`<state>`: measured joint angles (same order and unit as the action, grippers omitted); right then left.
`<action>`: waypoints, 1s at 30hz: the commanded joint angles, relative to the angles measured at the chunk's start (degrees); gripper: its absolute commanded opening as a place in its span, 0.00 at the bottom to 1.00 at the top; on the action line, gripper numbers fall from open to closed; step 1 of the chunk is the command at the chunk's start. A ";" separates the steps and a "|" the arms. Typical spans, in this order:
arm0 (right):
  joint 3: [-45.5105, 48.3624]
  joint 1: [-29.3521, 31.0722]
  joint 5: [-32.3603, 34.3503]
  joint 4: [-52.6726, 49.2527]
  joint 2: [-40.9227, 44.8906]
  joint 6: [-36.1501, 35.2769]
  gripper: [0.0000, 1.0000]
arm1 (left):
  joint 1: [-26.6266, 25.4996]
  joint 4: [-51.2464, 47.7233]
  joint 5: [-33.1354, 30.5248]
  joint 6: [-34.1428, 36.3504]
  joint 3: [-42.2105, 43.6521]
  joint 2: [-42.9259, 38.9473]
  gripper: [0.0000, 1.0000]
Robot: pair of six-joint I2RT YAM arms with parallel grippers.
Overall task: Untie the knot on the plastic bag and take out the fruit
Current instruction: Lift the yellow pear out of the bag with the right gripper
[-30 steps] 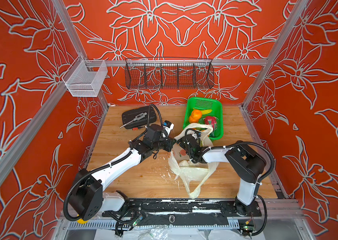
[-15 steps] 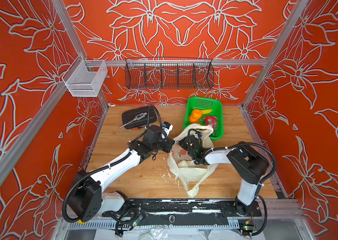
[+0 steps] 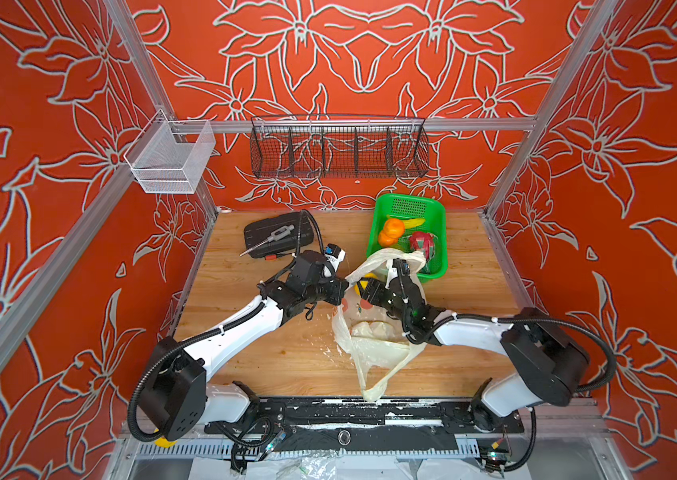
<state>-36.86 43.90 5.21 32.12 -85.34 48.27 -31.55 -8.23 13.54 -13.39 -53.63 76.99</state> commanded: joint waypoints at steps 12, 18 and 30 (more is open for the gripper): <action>2.85 6.90 -3.51 -17.41 18.69 -9.00 0.59 | 0.35 -3.84 -7.59 0.62 -1.88 0.38 0.05; -0.76 6.99 -6.88 -24.12 27.15 -9.26 0.60 | 0.95 -4.31 -12.94 -0.12 -0.39 -0.50 0.02; -11.28 3.88 7.61 -33.70 35.35 -12.64 0.59 | 5.83 -5.05 -19.33 -5.67 7.09 -6.92 0.00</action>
<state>-45.58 49.52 7.09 1.98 -50.70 36.58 -26.65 -12.36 -3.64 -16.99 -47.70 72.42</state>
